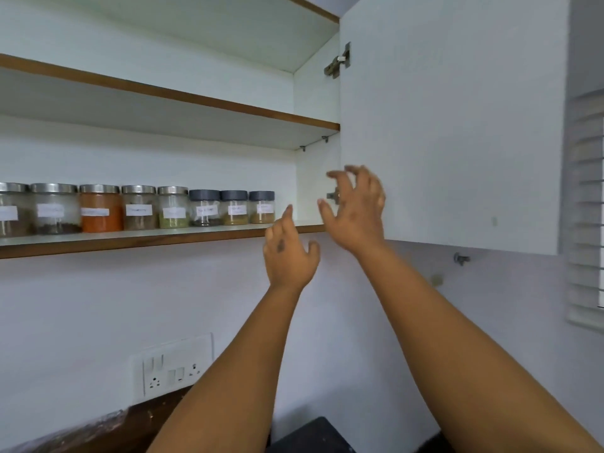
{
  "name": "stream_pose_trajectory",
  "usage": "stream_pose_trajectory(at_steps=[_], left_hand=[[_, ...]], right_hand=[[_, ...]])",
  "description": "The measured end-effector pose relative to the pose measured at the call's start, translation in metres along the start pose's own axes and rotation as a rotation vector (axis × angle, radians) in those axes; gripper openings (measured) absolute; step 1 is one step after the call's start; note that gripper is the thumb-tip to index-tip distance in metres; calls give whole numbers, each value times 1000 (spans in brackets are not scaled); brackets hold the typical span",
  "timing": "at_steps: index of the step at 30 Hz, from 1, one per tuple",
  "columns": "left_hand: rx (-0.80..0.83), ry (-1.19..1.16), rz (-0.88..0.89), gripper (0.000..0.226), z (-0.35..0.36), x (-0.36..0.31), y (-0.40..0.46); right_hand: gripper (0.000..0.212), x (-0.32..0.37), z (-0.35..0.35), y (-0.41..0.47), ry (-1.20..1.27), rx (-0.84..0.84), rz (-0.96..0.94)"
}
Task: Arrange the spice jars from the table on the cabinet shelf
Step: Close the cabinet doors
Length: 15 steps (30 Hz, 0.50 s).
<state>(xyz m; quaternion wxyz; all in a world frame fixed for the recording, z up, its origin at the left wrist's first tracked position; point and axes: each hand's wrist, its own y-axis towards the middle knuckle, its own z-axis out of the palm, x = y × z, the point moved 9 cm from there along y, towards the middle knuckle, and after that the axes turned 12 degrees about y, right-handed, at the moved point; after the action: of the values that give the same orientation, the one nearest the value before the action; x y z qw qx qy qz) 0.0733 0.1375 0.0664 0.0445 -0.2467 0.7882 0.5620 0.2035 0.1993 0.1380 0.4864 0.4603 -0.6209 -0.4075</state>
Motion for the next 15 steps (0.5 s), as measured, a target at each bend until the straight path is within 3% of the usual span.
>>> stream_pose_trajectory(at_steps=[5, 8, 11, 13, 15], left_hand=[[-33, -179, 171, 70, -1, -136, -28], [71, -324, 201, 68, 9, -208, -45], [258, -411, 197, 62, 28, -268, -65], [330, -441, 168, 58, 37, -293, -74], [352, -469, 113, 54, 44, -302, -80]], right_hand=[[54, -30, -152, -6, -135, -394, 52], [74, -84, -223, -16, -266, -519, 264], [90, -166, -248, -29, -125, -337, 583], [78, -201, -231, -43, 100, -65, 724], [59, -208, -225, -57, 201, 43, 752]])
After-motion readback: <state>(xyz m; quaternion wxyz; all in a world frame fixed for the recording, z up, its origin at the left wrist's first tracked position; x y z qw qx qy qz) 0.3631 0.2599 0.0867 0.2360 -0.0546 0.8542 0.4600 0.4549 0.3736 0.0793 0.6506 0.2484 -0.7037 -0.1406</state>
